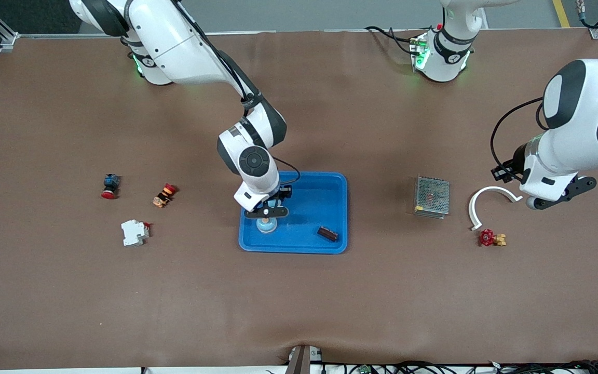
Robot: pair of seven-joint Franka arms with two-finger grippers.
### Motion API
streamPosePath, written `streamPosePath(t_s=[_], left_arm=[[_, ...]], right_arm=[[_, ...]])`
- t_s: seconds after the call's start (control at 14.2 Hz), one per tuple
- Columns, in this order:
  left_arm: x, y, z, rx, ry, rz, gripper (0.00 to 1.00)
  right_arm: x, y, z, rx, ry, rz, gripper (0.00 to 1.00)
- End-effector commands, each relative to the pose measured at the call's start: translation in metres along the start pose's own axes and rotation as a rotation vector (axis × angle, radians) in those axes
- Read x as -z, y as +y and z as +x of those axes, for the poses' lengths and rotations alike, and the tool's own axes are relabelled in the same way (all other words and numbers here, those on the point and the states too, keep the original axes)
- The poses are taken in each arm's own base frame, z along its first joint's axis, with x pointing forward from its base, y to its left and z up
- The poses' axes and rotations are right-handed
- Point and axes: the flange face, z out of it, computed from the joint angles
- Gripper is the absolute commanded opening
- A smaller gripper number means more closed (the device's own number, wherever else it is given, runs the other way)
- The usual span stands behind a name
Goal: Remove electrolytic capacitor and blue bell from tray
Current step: 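Carry the capacitor toward the white bracket while the right gripper lifts the bell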
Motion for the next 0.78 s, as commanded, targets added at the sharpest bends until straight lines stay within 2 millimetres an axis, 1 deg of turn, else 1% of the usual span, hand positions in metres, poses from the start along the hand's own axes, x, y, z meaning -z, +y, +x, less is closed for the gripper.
streamPosePath(t_s=[0.0, 0.07, 0.14, 0.21, 0.28, 0.42, 0.49, 0.63, 0.7], left_arm=[[-0.012, -0.008, -0.005, -0.01, 0.004, 0.021, 0.0], [-0.019, -0.018, 0.001, 0.005, 0.001, 0.029, 0.0], [-0.025, -0.021, 0.004, 0.002, 0.014, 0.049, 0.0], [-0.032, -0.022, 0.006, -0.006, 0.027, 0.057, 0.0], [-0.037, -0.028, 0.013, -0.011, 0.044, 0.054, 0.0], [-0.056, -0.046, 0.038, -0.036, 0.059, 0.029, 0.0], [-0.067, -0.054, 0.05, -0.039, 0.068, 0.012, 0.0], [-0.087, -0.062, 0.069, -0.042, 0.086, -0.015, 0.0], [-0.097, -0.066, 0.077, -0.033, 0.093, -0.025, 0.0]], right_arm=[[0.007, 0.0, 0.006, -0.005, 0.014, 0.003, 0.35], [0.009, -0.001, 0.005, 0.0, 0.013, 0.004, 0.35], [0.014, -0.002, 0.005, 0.001, 0.017, 0.006, 0.35], [0.023, -0.003, 0.007, -0.001, 0.024, 0.013, 0.35], [0.031, -0.003, 0.006, 0.007, 0.019, 0.003, 0.35], [0.065, -0.003, 0.008, 0.042, 0.007, -0.001, 0.35], [0.086, 0.002, 0.009, 0.076, 0.001, -0.004, 0.35], [0.138, 0.022, 0.011, 0.11, -0.013, 0.001, 0.35], [0.167, 0.033, 0.008, 0.136, -0.03, -0.004, 0.35]])
